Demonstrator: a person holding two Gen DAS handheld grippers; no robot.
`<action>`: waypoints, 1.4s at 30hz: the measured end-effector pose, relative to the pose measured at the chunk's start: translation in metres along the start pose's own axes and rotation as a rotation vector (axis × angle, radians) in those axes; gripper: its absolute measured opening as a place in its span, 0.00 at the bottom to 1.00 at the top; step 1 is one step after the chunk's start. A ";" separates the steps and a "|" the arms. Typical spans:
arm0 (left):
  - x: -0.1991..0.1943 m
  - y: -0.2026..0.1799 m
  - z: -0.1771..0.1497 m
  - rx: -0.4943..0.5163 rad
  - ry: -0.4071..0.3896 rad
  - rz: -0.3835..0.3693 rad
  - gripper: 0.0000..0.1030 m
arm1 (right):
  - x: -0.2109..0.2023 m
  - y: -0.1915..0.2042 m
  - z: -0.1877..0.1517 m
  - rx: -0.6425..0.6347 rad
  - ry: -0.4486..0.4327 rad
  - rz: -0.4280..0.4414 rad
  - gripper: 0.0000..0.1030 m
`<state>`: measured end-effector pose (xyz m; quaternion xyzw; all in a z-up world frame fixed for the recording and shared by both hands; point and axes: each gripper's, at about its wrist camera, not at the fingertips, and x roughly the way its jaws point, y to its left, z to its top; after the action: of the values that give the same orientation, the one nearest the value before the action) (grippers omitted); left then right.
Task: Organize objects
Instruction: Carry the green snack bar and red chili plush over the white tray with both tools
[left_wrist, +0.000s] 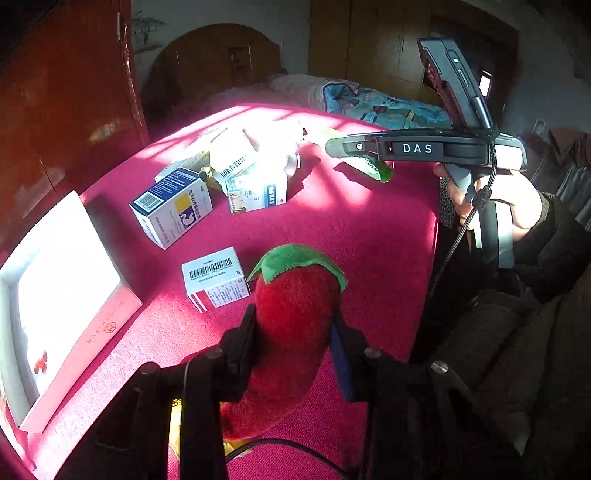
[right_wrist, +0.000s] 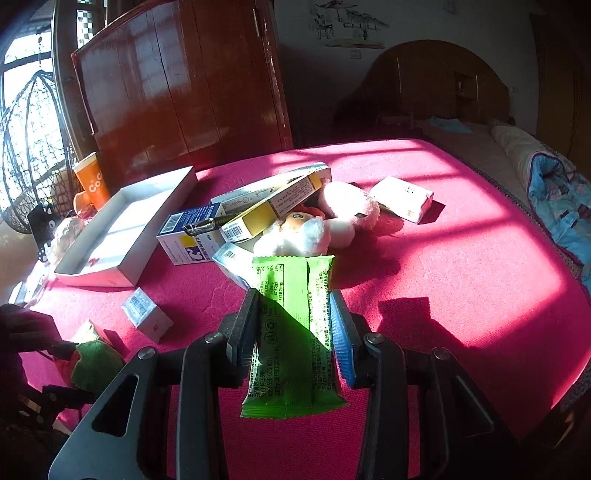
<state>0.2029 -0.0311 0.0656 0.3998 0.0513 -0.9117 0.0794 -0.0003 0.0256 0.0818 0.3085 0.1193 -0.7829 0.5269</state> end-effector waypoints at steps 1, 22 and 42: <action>-0.007 0.004 0.003 -0.021 -0.038 0.016 0.34 | -0.005 0.002 0.003 -0.003 -0.017 0.001 0.35; -0.096 0.112 -0.004 -0.382 -0.354 0.359 0.34 | -0.037 0.065 0.063 -0.069 -0.152 0.153 0.35; -0.135 0.176 -0.027 -0.530 -0.398 0.480 0.34 | 0.007 0.134 0.103 -0.058 -0.079 0.263 0.35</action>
<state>0.3450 -0.1857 0.1412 0.1821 0.1734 -0.8819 0.3988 0.0813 -0.0877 0.1770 0.2751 0.0793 -0.7148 0.6381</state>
